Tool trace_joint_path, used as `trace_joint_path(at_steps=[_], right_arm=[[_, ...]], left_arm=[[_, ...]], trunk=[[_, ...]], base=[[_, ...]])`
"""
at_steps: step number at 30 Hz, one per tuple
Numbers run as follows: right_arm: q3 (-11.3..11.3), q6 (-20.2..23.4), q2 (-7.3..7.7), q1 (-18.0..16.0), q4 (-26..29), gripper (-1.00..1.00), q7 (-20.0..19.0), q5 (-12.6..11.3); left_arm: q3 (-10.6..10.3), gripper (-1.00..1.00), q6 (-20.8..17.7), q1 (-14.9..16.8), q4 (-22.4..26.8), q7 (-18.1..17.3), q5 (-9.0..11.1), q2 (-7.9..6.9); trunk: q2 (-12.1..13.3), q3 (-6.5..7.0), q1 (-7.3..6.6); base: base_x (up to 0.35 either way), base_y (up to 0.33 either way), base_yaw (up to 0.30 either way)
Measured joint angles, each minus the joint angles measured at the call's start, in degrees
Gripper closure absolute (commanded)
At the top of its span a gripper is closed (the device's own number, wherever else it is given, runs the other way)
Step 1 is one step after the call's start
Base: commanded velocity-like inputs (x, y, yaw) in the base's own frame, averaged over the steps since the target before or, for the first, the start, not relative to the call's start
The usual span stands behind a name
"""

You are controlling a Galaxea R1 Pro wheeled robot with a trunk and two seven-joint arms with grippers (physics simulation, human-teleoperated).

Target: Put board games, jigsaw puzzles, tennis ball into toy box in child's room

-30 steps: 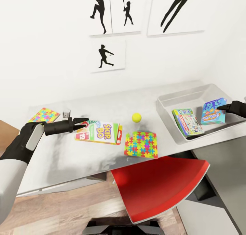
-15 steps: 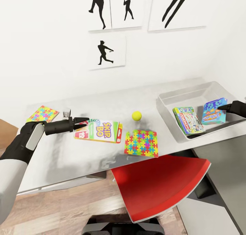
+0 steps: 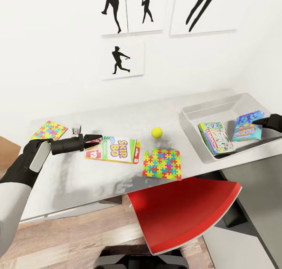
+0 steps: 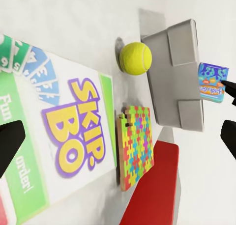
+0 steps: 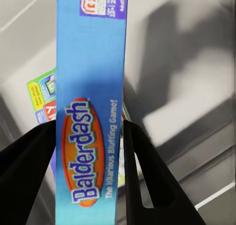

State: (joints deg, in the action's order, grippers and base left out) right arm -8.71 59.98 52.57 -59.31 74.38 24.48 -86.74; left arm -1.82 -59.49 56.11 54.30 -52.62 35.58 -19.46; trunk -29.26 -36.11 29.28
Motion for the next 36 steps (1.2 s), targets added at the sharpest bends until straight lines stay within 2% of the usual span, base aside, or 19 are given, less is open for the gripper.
trace_joint_path(at_steps=[35,36], right_arm=[[0.3,-0.7,-0.07,0.0,-1.2,1.0,0.0,-0.1],[0.3,-0.6,-0.07,0.0,-1.2,-1.0,0.0,-0.1]], left_arm=[[0.1,-1.0,0.0,-0.2,0.0,0.0,0.0,0.09],[0.1,-1.0,0.0,-0.2,0.0,0.0,0.0,0.09]], trunk=[[0.0,0.0,0.0],[0.0,0.0,0.0]], base=[[0.0,0.0,0.0],[0.0,0.0,0.0]])
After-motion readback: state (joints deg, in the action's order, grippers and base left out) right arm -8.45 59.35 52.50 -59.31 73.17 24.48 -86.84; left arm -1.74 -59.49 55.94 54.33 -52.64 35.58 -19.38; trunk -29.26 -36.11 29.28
